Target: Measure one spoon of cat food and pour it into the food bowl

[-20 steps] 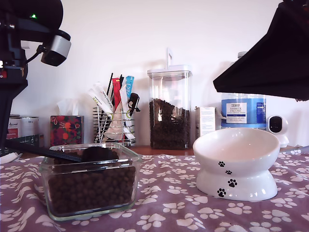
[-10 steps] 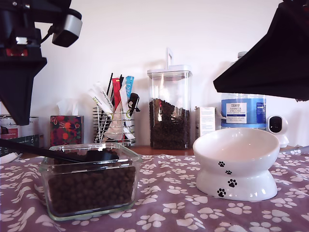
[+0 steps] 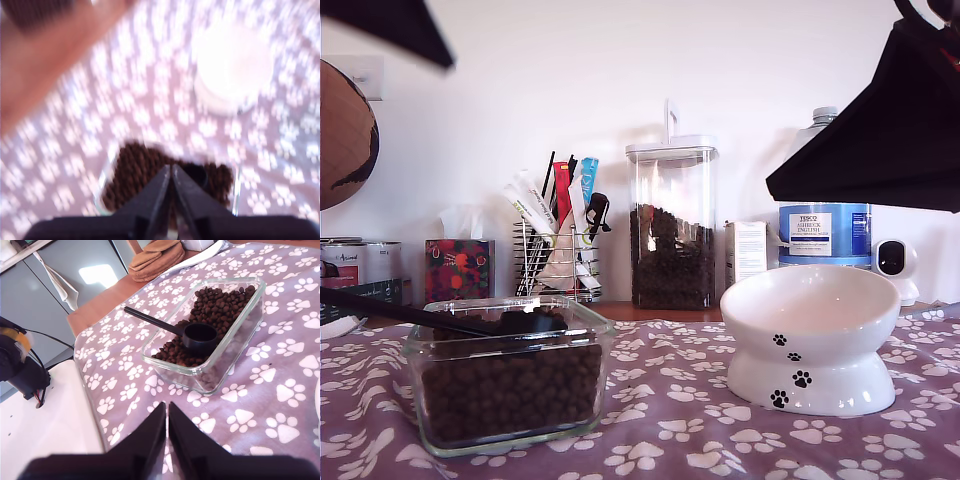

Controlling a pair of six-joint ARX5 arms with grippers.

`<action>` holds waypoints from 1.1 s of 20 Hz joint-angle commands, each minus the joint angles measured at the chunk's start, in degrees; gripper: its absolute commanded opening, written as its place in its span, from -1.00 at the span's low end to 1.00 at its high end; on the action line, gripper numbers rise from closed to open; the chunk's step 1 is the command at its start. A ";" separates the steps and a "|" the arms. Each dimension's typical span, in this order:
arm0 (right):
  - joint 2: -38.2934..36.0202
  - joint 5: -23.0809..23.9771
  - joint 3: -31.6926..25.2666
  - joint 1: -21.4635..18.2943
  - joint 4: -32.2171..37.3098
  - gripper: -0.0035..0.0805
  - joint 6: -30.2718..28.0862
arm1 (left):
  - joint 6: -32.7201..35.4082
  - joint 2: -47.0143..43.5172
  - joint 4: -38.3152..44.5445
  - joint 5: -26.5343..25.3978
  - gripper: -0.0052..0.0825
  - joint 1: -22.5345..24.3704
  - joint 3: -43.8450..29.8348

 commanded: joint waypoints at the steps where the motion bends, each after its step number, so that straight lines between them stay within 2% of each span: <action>1: 0.26 0.37 -0.68 0.26 0.31 -0.95 -0.79 | 0.50 -2.43 3.76 1.99 -0.93 1.18 -7.19; 5: 0.24 1.49 -0.68 0.26 0.24 -0.95 -1.25 | -2.69 -12.55 14.01 5.95 -0.93 4.52 -17.90; 7: 0.24 1.51 -0.68 0.26 0.26 -0.95 -1.88 | -4.15 -16.92 15.69 7.52 -0.93 6.40 -22.14; 12: 0.24 1.49 -0.68 0.26 0.22 -0.95 -1.88 | -5.84 -21.40 12.20 8.33 -0.93 9.16 -28.55; 15: 0.24 1.49 -0.68 0.26 0.20 -0.95 -1.88 | -2.10 -21.29 7.04 7.02 -0.88 9.53 -28.55; 16: 0.24 1.49 -0.68 0.26 0.22 -0.95 -1.88 | -0.11 -21.29 5.92 6.95 -0.77 9.81 -28.55; 17: 0.24 1.49 -0.68 0.26 0.22 -0.95 -1.88 | 1.18 -21.29 5.51 6.73 -0.47 10.16 -28.55; 18: 0.24 1.49 -0.68 0.26 0.22 -0.95 -1.88 | 2.36 -21.29 5.60 5.27 -0.05 10.56 -28.55; 19: 0.26 1.49 -0.68 0.26 0.22 -0.95 -2.03 | 3.28 -21.27 5.68 3.17 0.29 11.02 -28.55; 20: 0.24 1.49 -0.68 0.26 0.22 -0.95 -2.23 | 5.18 -20.85 5.62 2.73 0.39 11.47 -28.55; 22: 0.24 1.49 -0.68 0.26 0.22 -0.95 -2.25 | 7.54 -19.39 4.57 3.17 0.33 12.55 -28.55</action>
